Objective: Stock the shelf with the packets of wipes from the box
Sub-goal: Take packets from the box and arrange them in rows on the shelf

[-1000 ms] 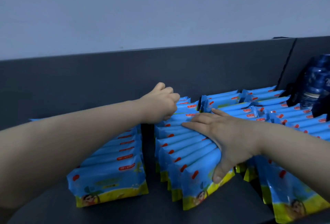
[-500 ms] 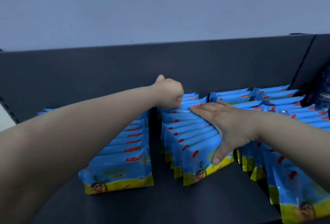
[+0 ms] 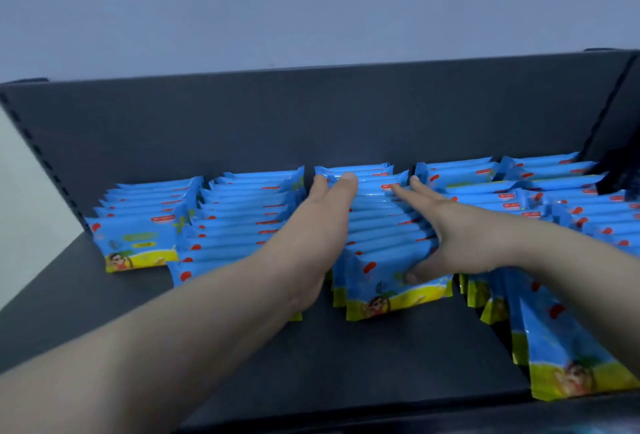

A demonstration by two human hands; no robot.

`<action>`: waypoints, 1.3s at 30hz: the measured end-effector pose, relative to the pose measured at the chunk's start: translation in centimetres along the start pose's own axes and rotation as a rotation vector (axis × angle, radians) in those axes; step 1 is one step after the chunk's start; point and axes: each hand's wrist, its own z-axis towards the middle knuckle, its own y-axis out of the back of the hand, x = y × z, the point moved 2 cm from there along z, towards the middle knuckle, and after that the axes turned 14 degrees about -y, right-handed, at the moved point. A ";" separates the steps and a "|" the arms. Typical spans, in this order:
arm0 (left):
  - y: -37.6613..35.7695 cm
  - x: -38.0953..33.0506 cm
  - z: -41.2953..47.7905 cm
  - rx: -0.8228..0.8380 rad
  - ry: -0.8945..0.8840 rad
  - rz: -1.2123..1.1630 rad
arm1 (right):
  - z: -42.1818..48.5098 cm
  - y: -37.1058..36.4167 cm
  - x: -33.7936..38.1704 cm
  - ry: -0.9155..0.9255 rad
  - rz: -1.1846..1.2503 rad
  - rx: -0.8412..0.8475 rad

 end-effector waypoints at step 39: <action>-1.8 0.1 2.3 -0.323 0.182 -0.007 | 3.7 0.0 -0.3 -0.471 1.298 0.093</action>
